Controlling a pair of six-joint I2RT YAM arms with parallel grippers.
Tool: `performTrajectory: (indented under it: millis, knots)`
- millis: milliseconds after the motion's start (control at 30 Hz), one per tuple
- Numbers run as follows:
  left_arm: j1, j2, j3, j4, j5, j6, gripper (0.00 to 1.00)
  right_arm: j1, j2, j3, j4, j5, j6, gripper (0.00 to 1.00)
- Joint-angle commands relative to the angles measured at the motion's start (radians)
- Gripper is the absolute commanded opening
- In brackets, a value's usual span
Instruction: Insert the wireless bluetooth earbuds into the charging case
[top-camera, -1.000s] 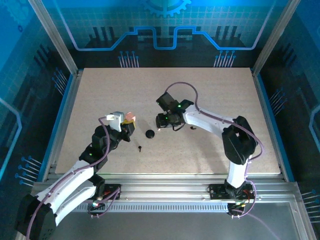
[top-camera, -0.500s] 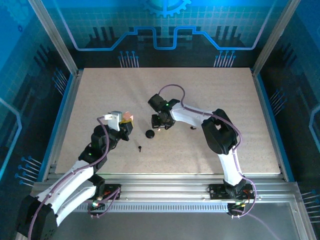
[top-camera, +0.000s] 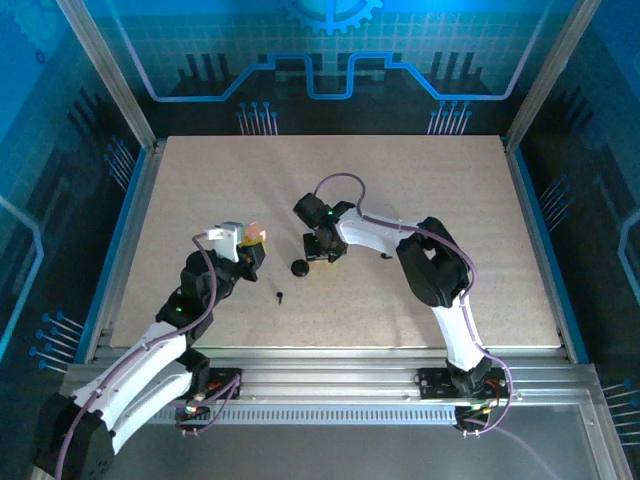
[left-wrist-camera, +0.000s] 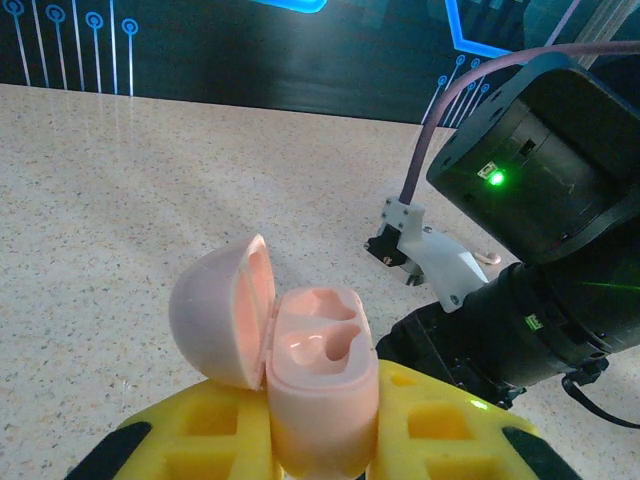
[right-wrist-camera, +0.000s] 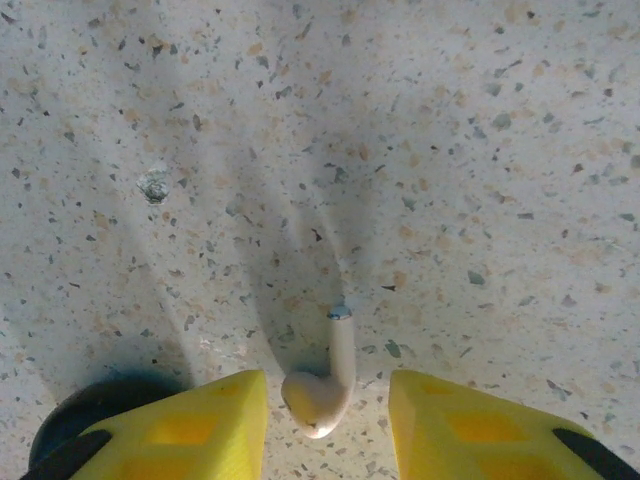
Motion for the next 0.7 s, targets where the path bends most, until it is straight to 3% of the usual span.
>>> performTrajectory:
  millis: [0, 433, 667]
  knots:
    - [0.012, -0.015, -0.010, 0.026, -0.013, -0.018, 0.18, 0.017, 0.033, 0.039, -0.022, 0.042, 0.000, 0.37]
    - [0.012, -0.014, -0.004, 0.022, -0.002, -0.013, 0.18, 0.019, -0.039, -0.051, -0.030, 0.089, 0.001, 0.25]
    - [0.014, -0.026, -0.010, 0.023, 0.006, -0.020, 0.18, 0.029, -0.151, -0.153, -0.061, 0.120, 0.019, 0.24]
